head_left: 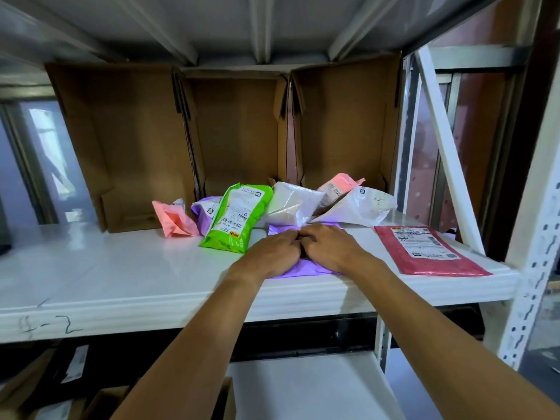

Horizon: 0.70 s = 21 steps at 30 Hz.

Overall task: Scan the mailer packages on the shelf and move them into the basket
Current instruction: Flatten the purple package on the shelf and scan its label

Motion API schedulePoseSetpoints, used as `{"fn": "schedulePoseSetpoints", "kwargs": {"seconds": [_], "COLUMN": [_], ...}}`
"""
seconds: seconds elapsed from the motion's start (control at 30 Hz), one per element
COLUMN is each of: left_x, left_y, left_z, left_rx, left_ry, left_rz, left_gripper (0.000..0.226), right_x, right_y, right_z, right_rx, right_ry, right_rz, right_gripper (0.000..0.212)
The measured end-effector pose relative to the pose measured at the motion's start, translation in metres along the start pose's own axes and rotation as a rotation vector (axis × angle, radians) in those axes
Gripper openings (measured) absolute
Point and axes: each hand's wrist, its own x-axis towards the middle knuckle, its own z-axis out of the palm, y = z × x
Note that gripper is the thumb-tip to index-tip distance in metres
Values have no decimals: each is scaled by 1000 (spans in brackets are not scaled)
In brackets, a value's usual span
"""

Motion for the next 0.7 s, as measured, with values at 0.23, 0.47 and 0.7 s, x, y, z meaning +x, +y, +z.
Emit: {"fn": "schedulePoseSetpoints", "kwargs": {"seconds": [0.23,0.47,0.7], "left_x": [12,10,-5], "left_y": [-5,-8,-4], "left_z": [5,7,6], "left_rx": [56,110,84], "left_ry": [-119,-139,-115], "left_rz": [-53,-18,-116], "left_gripper": [58,60,82], "right_x": [1,-7,-23], "right_y": [1,-1,-2], "right_z": [3,-2,-4], "right_rx": [-128,-149,-130], "right_ry": [-60,-125,-174], "right_rz": [-82,54,50], "right_gripper": [48,62,63]}}
